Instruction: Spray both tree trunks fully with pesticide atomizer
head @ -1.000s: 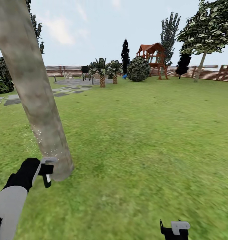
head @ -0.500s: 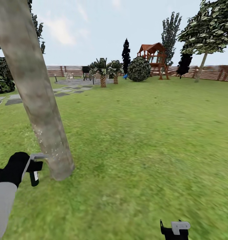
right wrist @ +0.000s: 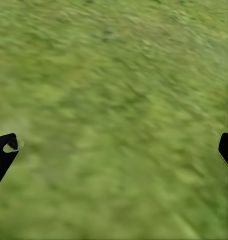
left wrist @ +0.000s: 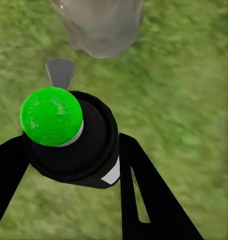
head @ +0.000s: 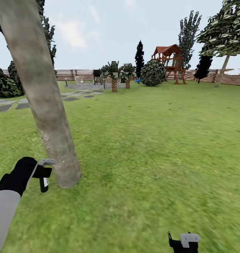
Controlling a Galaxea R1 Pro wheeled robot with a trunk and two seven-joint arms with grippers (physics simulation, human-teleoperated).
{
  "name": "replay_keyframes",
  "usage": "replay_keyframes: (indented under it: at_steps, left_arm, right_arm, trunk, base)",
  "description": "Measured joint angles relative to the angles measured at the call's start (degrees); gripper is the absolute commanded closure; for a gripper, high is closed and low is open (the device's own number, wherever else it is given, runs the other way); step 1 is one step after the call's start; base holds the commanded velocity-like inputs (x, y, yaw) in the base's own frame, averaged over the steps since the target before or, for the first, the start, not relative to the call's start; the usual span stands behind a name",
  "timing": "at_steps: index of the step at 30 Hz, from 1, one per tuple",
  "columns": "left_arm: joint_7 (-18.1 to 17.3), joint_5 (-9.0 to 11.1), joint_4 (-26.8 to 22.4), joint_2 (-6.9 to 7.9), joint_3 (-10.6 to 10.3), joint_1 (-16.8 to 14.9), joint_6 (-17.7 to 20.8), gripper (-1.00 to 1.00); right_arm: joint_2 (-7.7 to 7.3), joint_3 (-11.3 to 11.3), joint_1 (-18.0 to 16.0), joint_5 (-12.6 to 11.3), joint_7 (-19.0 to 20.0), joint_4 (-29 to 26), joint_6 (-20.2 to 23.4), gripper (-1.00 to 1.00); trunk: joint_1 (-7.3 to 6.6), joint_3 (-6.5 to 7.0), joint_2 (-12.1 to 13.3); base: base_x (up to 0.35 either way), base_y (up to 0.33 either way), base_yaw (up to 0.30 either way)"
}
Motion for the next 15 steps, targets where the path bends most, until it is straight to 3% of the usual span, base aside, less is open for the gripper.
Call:
replay_keyframes:
  at_steps: [10, 15]
  left_arm:
    - [0.0, 0.0, -0.2, -0.05, 0.1, -0.1, -0.1, 1.0]
    - [0.0, 0.0, -0.7, -0.13, 0.1, -1.7, 0.2, 1.0]
  right_arm:
    - [0.0, 0.0, 0.0, 0.0, 0.0, 0.0, 0.0, -1.0]
    - [0.0, 0.0, 0.0, 0.0, 0.0, 0.0, 0.0, -1.0]
  trunk:
    - [0.0, 0.0, 0.0]
    - [0.0, 0.01, 0.0]
  base:
    - [-0.049, -0.272, 0.007]
    - [0.108, -0.234, 0.231]
